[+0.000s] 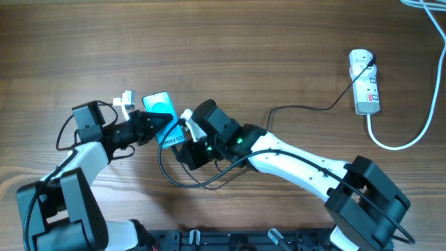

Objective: Plug charger to phone and switch on socket

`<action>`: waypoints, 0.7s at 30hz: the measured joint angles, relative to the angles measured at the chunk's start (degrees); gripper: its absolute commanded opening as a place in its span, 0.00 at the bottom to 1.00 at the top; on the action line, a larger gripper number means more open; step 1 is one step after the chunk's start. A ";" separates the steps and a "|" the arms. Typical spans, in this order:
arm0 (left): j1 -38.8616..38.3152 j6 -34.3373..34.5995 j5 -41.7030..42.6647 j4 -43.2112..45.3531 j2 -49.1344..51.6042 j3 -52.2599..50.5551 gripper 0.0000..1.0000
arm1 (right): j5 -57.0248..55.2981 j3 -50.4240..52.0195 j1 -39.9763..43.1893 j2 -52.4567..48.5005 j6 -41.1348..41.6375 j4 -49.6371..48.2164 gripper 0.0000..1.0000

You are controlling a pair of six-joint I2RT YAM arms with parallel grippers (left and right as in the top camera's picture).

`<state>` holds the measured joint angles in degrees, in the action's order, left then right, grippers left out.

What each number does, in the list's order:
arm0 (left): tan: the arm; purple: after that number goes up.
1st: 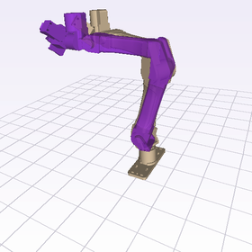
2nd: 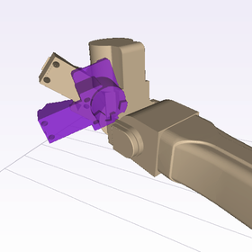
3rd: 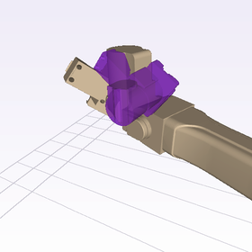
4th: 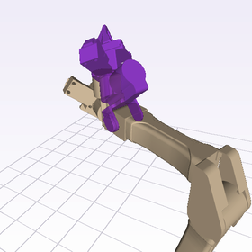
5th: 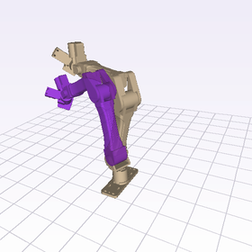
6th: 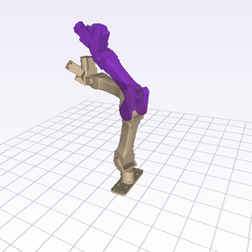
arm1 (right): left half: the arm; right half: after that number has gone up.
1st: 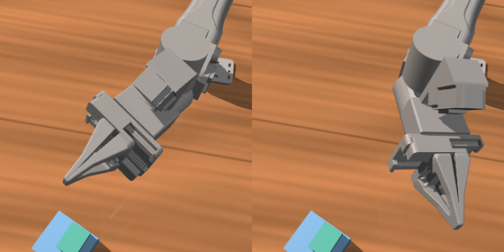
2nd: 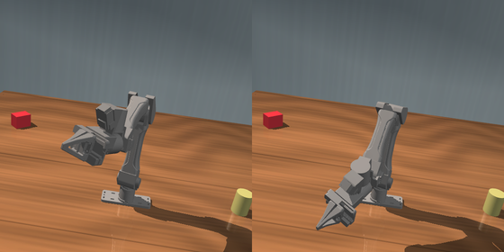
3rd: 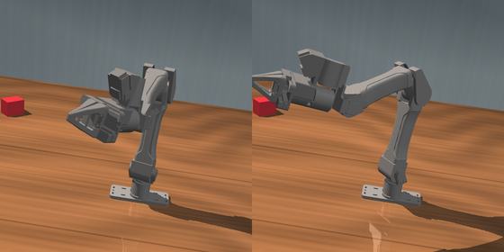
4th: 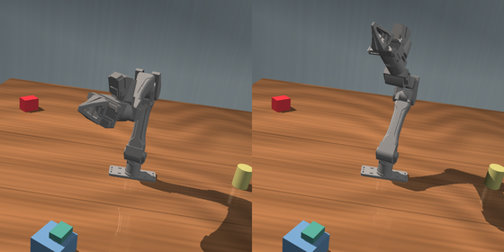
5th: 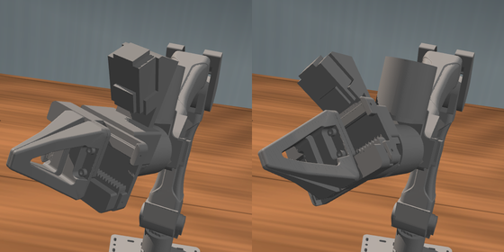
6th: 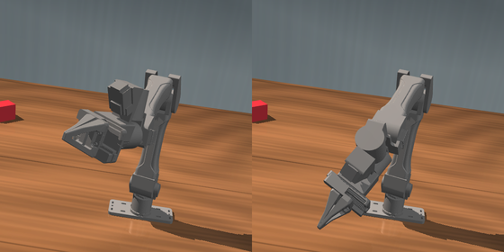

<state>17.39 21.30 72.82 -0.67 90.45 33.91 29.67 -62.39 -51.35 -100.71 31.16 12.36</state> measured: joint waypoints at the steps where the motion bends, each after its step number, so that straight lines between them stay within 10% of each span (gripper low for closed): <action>1: 0.00 -0.02 0.00 0.02 0.00 0.00 0.04 | 0.02 0.00 0.02 0.00 0.00 0.07 0.04; 21: -0.02 -0.02 -0.61 -0.20 0.00 0.00 0.04 | 2.80 -0.11 0.11 0.00 -0.46 1.25 0.04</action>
<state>17.37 21.28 72.20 -0.86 90.45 33.91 32.47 -62.50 -51.24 -100.71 30.70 13.61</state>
